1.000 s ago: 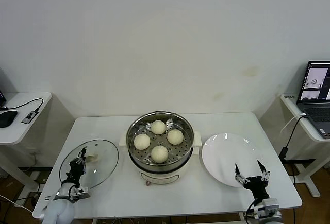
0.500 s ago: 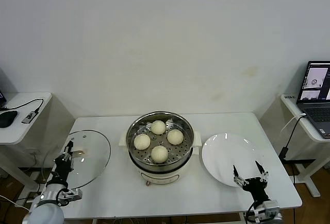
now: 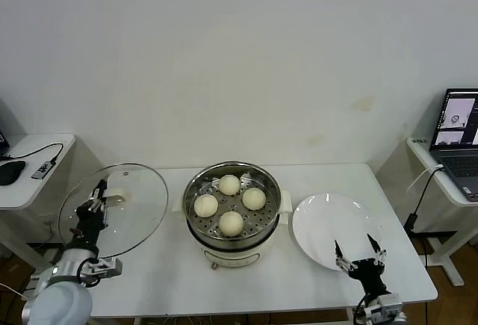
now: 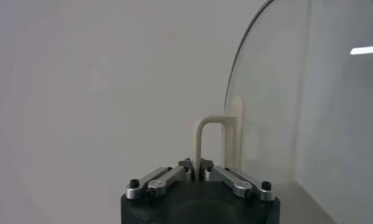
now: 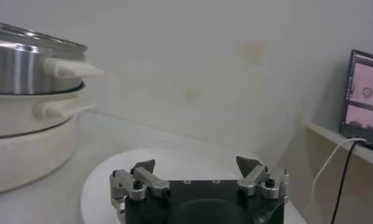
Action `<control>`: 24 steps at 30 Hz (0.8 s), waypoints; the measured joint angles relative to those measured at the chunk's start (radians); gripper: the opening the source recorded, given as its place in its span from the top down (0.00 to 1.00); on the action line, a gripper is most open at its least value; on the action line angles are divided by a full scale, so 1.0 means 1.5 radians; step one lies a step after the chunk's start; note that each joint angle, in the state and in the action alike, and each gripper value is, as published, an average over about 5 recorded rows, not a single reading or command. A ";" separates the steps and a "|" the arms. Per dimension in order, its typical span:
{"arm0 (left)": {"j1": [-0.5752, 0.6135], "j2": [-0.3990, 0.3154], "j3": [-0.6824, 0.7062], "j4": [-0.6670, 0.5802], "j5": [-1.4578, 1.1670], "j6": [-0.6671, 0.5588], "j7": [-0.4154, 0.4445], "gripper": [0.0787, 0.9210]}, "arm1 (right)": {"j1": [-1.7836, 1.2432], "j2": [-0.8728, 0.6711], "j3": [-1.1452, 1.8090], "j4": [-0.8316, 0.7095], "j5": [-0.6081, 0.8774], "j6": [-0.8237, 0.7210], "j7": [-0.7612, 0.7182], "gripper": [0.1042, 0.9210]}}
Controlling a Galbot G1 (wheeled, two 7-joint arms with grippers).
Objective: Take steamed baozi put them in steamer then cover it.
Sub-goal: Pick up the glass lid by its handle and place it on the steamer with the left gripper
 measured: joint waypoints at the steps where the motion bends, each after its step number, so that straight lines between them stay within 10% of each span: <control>1: -0.009 0.006 0.015 -0.003 -0.001 0.009 0.003 0.92 | 0.001 0.002 -0.001 0.000 -0.004 -0.001 0.001 0.12; 24: -0.284 -0.116 0.370 0.063 0.158 0.182 0.146 0.92 | 0.023 0.047 -0.017 -0.021 -0.084 -0.010 0.018 0.12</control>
